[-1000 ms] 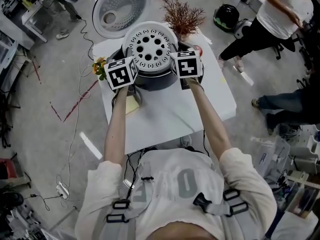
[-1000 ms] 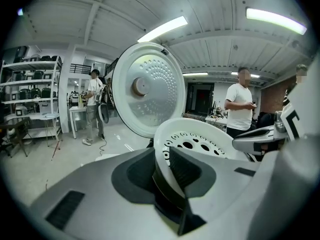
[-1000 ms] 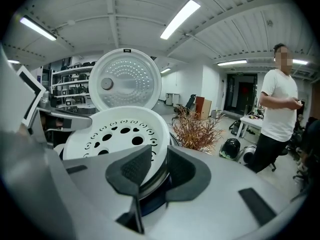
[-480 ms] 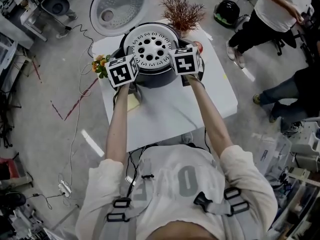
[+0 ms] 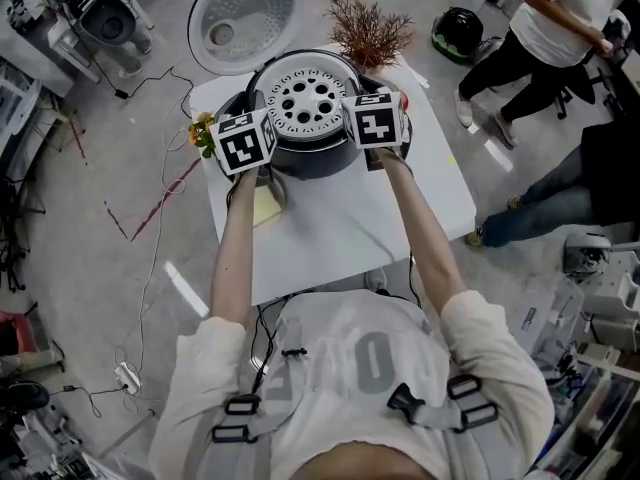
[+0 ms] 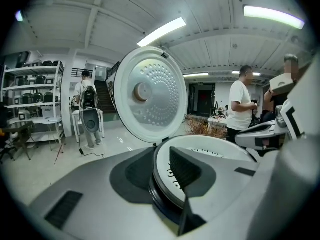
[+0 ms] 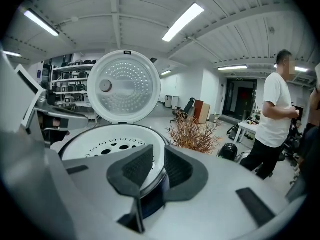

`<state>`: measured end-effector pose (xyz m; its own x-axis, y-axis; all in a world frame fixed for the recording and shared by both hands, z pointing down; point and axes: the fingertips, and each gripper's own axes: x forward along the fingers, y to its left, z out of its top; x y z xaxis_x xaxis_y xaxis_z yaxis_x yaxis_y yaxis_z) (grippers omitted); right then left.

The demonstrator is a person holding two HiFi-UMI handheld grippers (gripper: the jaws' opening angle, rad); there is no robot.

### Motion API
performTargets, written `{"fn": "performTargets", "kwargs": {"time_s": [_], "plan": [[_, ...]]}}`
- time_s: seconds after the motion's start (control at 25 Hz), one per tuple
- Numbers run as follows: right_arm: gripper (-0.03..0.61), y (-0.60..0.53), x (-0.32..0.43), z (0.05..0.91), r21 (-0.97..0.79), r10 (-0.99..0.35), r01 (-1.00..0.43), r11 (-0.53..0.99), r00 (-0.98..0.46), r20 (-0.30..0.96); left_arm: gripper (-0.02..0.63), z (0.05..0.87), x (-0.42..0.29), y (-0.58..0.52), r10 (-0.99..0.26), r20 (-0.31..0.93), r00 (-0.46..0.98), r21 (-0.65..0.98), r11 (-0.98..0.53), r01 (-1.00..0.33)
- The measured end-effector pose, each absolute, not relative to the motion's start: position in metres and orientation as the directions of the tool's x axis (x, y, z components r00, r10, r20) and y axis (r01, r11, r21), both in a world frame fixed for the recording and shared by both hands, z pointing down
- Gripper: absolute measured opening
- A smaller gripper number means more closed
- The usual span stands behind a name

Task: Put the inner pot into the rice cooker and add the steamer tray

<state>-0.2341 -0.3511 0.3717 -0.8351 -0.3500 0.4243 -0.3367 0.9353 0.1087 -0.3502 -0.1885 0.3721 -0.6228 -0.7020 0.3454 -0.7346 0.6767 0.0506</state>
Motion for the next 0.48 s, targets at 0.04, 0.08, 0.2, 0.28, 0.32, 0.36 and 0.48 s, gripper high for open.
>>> {"fn": "performTargets", "kwargs": {"time_s": [0.04, 0.08, 0.2, 0.28, 0.32, 0.36, 0.48], "plan": [[0.077, -0.35, -0.235, 0.363, 0.102, -0.348, -0.337, 0.936, -0.846, 0.404, 0.087, 0.365, -0.351, -0.187, -0.702, 0.334, -0.629, 0.052, 0.68, -0.732], [0.084, -0.348, -0.236, 0.356, 0.095, -0.345, -0.335, 0.937, -0.855, 0.388, 0.087, 0.358, -0.352, -0.185, -0.703, 0.32, -0.635, 0.053, 0.683, -0.729], [0.086, -0.341, -0.233, 0.336, 0.083, -0.326, -0.318, 0.945, -0.874, 0.361, 0.086, 0.328, -0.35, -0.177, -0.709, 0.253, -0.658, 0.057, 0.69, -0.721], [0.086, -0.335, -0.231, 0.318, 0.073, -0.311, -0.304, 0.95, -0.896, 0.318, 0.087, 0.304, -0.344, -0.172, -0.721, 0.188, -0.667, 0.072, 0.687, -0.723], [0.086, -0.332, -0.229, 0.307, 0.069, -0.305, -0.297, 0.952, -0.908, 0.288, 0.086, 0.291, -0.34, -0.171, -0.729, 0.153, -0.667, 0.078, 0.682, -0.727], [0.088, -0.329, -0.227, 0.295, 0.068, -0.296, -0.289, 0.955, -0.92, 0.255, 0.087, 0.278, -0.335, -0.169, -0.737, 0.119, -0.665, 0.081, 0.675, -0.734], [0.131, -0.31, -0.218, 0.26, 0.074, -0.261, -0.253, 0.965, -0.954, 0.148, 0.086, 0.241, -0.315, -0.158, -0.753, 0.001, -0.659, 0.07, 0.657, -0.751]]}}
